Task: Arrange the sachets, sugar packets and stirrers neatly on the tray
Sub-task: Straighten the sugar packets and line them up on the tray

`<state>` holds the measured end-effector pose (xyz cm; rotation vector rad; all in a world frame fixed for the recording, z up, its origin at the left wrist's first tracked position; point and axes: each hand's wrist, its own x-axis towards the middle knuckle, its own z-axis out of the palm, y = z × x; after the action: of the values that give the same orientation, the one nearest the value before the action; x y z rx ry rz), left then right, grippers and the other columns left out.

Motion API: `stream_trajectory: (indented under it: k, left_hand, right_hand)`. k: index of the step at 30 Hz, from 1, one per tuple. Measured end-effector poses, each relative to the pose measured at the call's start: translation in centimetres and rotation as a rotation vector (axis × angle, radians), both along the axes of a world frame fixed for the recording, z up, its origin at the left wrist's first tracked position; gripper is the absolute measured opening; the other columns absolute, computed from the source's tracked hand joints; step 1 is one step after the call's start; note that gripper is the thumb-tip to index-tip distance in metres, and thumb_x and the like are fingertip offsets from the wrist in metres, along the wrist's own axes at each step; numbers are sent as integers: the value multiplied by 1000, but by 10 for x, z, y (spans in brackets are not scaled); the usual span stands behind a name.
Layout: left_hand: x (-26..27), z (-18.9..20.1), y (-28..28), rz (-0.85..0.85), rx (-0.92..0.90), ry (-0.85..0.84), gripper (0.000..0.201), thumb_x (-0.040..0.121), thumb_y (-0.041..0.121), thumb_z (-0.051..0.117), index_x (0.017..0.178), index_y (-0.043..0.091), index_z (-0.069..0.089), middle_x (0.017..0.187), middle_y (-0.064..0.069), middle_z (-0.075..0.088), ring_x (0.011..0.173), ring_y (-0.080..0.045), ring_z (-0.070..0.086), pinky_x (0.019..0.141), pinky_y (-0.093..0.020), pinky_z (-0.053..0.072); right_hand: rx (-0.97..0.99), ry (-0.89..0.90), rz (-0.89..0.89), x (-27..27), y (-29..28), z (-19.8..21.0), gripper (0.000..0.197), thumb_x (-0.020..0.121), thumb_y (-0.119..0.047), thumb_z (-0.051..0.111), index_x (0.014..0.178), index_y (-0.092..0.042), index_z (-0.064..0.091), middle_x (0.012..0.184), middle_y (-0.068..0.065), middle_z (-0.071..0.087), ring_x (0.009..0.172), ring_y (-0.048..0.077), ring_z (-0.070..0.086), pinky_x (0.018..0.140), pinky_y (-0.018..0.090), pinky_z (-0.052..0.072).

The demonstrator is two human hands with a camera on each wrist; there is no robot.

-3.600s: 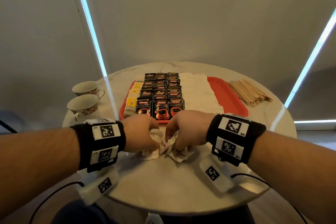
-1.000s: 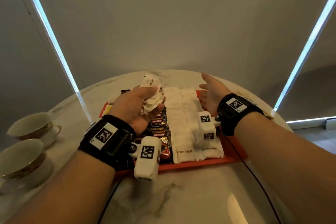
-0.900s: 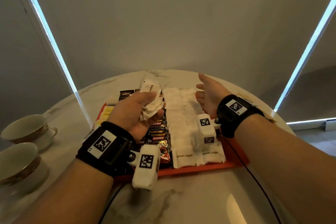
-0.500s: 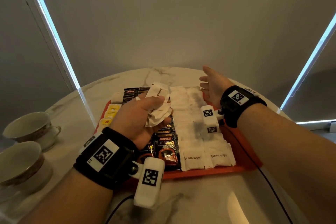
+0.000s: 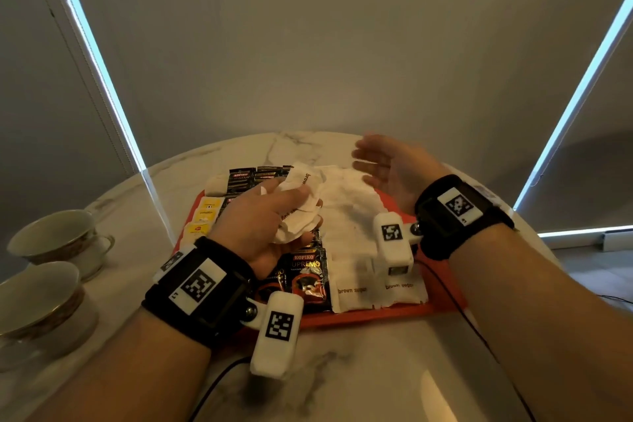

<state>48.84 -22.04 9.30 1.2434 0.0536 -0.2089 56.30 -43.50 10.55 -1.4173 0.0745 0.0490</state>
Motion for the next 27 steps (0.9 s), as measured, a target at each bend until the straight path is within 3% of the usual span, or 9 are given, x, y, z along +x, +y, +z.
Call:
stream_trajectory:
  k: [4,7,9,13,15,18,21,24,27]
  left_hand:
    - [-6,1,1,1,109,-90,23,96,17,70,118,9,66,81,-4,75,64,-15,71,46,-26,51]
    - [-14,-1,5,2,183,-142,26,93,18,73,116,6,67,85,-6,74,65,-17,70,46,-26,51]
    - [-17,-1,10,5,200,-149,28,93,21,74,114,3,68,85,-8,74,64,-17,70,45,-26,51]
    - [-19,3,17,-8,174,-156,34,81,36,75,103,10,70,83,-7,77,64,-15,71,45,-24,52]
    - [-17,1,18,-31,196,-157,25,85,31,74,99,10,71,85,-10,78,65,-16,72,47,-25,52]
    - [-14,-4,19,-30,237,-152,6,92,15,73,93,10,71,90,-15,78,70,-20,73,47,-25,53]
    - [-15,-7,14,4,216,-199,4,92,8,73,89,9,70,80,-13,73,63,-19,69,43,-24,50]
    - [-13,-11,9,89,175,-187,7,93,7,72,87,10,70,74,-8,72,59,-16,69,42,-23,48]
    - [-12,-15,6,73,169,-144,6,91,7,74,88,11,71,74,-6,73,62,-16,72,43,-24,49]
  right_hand:
    - [-213,-61,259,-53,33,3,26,89,-26,75,106,-6,73,92,4,73,83,16,64,75,31,50]
    - [-161,-121,233,-74,42,-4,10,90,-17,74,94,-8,71,78,1,71,71,12,63,65,26,50]
    - [-129,-125,194,-80,44,-7,8,93,-16,71,92,-8,71,77,2,71,70,13,63,63,27,51]
    - [-185,-93,256,-86,43,-7,16,98,-18,64,95,-6,75,83,11,73,73,18,64,63,29,53]
    - [-242,-85,286,-88,45,-6,19,99,-20,62,95,-7,76,91,16,75,75,21,65,64,31,55]
    - [-263,-101,229,-86,49,-9,26,101,-26,60,94,-6,75,88,10,76,76,22,68,65,32,59]
    - [-226,-115,152,-84,48,-13,27,95,-32,67,95,-7,74,88,8,77,78,22,73,74,39,63]
    - [-238,-103,225,-85,43,-13,21,86,-17,77,103,-5,70,92,10,77,77,20,72,70,35,62]
    - [-307,-111,140,-80,33,-14,15,86,-9,77,100,-7,73,91,12,77,75,20,70,70,35,60]
